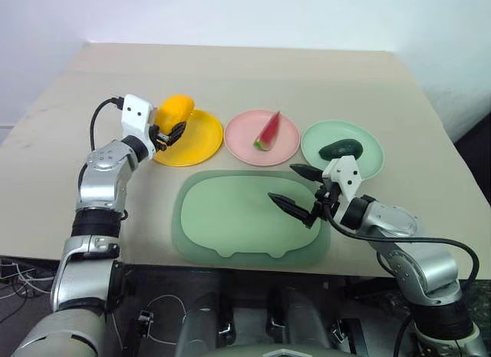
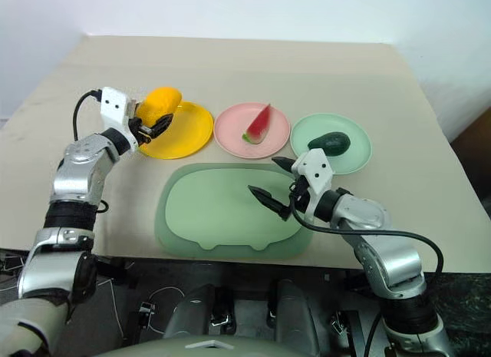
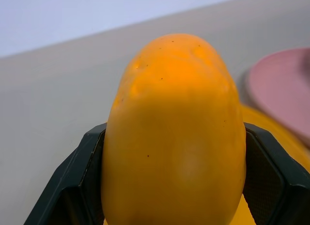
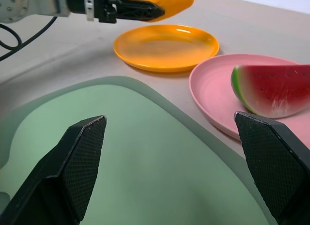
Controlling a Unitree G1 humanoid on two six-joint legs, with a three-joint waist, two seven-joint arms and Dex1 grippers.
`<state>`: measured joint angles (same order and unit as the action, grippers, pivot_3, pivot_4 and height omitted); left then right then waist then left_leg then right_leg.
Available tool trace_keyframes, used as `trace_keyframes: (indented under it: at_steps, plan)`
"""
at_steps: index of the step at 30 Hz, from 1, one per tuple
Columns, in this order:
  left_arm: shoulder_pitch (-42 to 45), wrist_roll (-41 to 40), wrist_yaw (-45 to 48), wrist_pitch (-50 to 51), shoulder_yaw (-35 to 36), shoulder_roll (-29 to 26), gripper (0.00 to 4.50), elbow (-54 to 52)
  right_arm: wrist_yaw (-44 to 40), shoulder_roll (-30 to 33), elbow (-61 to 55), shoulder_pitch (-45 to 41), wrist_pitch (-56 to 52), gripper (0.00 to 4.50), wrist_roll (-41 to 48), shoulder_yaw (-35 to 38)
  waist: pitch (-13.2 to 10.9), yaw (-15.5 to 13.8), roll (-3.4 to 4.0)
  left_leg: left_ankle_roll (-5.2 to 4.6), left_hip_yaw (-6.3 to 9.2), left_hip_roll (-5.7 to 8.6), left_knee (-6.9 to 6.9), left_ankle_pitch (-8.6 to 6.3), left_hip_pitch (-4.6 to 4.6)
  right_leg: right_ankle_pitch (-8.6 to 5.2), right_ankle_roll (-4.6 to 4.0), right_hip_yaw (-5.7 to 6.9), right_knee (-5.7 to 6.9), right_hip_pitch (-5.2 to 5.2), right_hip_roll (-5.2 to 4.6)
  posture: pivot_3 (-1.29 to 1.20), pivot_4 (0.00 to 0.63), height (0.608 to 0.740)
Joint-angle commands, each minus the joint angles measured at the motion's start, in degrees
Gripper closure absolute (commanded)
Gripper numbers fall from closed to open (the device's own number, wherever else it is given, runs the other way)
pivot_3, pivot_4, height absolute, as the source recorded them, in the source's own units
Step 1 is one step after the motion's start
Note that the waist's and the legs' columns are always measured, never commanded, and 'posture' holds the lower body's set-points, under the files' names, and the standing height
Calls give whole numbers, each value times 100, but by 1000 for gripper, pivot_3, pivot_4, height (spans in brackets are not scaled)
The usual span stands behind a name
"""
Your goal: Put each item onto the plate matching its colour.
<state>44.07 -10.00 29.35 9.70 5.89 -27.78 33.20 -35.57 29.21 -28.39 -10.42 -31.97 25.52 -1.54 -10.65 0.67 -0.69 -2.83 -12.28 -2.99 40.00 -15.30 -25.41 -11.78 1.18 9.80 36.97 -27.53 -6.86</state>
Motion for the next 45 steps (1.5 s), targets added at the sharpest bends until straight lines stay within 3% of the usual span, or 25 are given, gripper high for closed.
trace_keyframes:
  at_steps: [1, 6, 10, 11, 15, 24, 29, 31, 37, 45]
  plan:
    - [392, 47, -210, 103, 102, 57, 1337, 398, 30, 3, -88, -79, 119, 0, -28, 67, 0, 1, 0, 0, 0, -1, 0, 0, 0, 0, 0, 0, 1, -1, 1, 0, 150, 696]
    - [365, -78, 12, 378, 92, 124, 1337, 503, 45, -1, -110, -45, 156, 0, -105, 38, -1, 7, -2, 0, 0, -1, 0, 0, 0, -1, 2, 0, 2, -1, 1, 0, 150, 696]
    - [203, -90, 77, 484, 123, 91, 59, 342, 52, -11, -99, -14, 195, 0, -147, 57, -1, 10, -2, 0, 0, -1, 1, 0, 0, -2, 3, 0, 3, -1, 1, 0, 150, 696]
    - [188, -97, 93, 506, 134, 82, 23, 302, 40, -11, -105, -1, 204, 0, -157, 50, -1, 10, -2, 0, 0, -1, 1, 0, 1, -2, 3, 0, 4, -1, 1, 0, 150, 696]
    - [94, -68, 161, 557, 126, -46, 23, -28, 8, -3, -127, 33, 226, 0, -194, 13, -2, 3, -3, 0, 0, -1, 3, 0, 0, -2, 2, 0, 4, -1, 0, 0, 150, 696]
    - [-888, -514, 497, 824, 484, -477, 23, -2016, -52, -35, -180, 94, 271, 0, -142, -17, -1, 17, -2, 1, 0, -1, 2, 0, 2, -2, 1, 0, 7, -2, -2, 0, 150, 696]
    - [-1729, -1345, 1498, 285, 977, -574, 23, -2882, -23, -180, -205, 72, 319, 0, -59, -4, -2, 13, -2, 2, 0, -1, 2, 0, 2, -8, -8, 0, 5, -2, -3, 0, 150, 696]
    - [-2131, -1818, 1826, 528, 1236, -670, 23, -3231, -24, -222, -208, 73, 341, 0, 14, 84, -1, 11, -2, 2, 0, -1, 2, 0, 1, -11, -13, 0, 5, -2, -5, 0, 150, 696]
    - [-3318, -2345, 2817, 274, 1414, -924, 23, -3940, -252, -104, -220, 310, 437, 0, 254, 330, -2, -7, 1, 3, 1, -1, -3, -2, 1, -21, -1, 0, -2, -3, -4, 0, 150, 696]
    - [-3879, -2212, 3066, -269, 1383, -837, 23, -3814, -496, 247, 108, 494, 690, 0, 63, 432, 1, -6, 5, -14, -1, -1, -29, -12, 2, -13, -11, 0, -72, 16, 4, 0, 150, 696]
